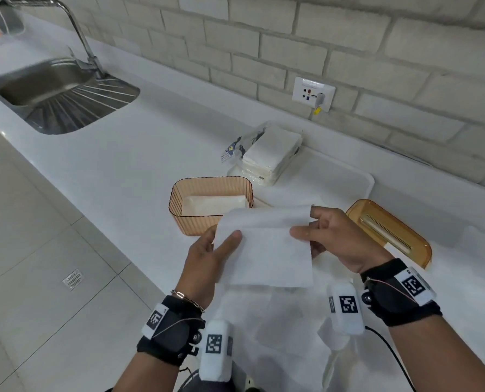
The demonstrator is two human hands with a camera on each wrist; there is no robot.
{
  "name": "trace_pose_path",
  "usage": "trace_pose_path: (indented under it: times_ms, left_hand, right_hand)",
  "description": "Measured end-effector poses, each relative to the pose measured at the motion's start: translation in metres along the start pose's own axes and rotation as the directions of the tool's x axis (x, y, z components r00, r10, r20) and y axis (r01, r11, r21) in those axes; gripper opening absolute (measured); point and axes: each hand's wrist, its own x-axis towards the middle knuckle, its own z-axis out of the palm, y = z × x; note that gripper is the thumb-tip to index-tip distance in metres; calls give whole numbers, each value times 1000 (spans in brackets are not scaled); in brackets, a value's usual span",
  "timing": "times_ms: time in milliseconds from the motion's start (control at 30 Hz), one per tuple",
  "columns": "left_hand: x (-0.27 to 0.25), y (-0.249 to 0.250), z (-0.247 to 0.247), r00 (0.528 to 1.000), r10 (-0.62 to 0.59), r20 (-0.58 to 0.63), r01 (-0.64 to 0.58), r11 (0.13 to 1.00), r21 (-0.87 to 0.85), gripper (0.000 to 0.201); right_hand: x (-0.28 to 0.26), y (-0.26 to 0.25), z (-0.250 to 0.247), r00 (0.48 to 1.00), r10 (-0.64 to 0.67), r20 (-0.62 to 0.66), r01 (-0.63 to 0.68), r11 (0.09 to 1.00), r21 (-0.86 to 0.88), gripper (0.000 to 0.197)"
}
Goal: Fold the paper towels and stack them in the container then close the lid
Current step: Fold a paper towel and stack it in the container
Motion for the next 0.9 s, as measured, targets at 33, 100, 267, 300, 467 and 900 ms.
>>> trace_pose_path:
  times_ms: [33,100,267,300,467,900]
  left_hand:
    - [2,1,-2,1000,-18,4,18,1000,-21,34]
    - [4,3,-7,999,-42,25,43,997,-63,34]
    - [5,-1,-17,995,-74,64,80,992,-102,29]
    - [4,-2,-19,993,-91,71,99,988,-119,31]
    - [9,-4,-33,955,-248,164,289,903,-317,41]
    - [4,-17,-10,926,-212,313,-17,804,594,19]
  right_hand:
    - [-2,0,-2,1000,-3,8,3,1000,-20,25]
    - [-5,1,-6,1000,-14,25,16,997,-73,17]
    - [-10,3,-15,991,-124,39,130,959,-250,22]
    - [-10,4,-17,989,-139,45,146,945,-292,26]
    - [-7,5,-18,983,-105,148,163,871,-463,51]
    - [40,22,-17,996,-35,-87,-35,725,-688,47]
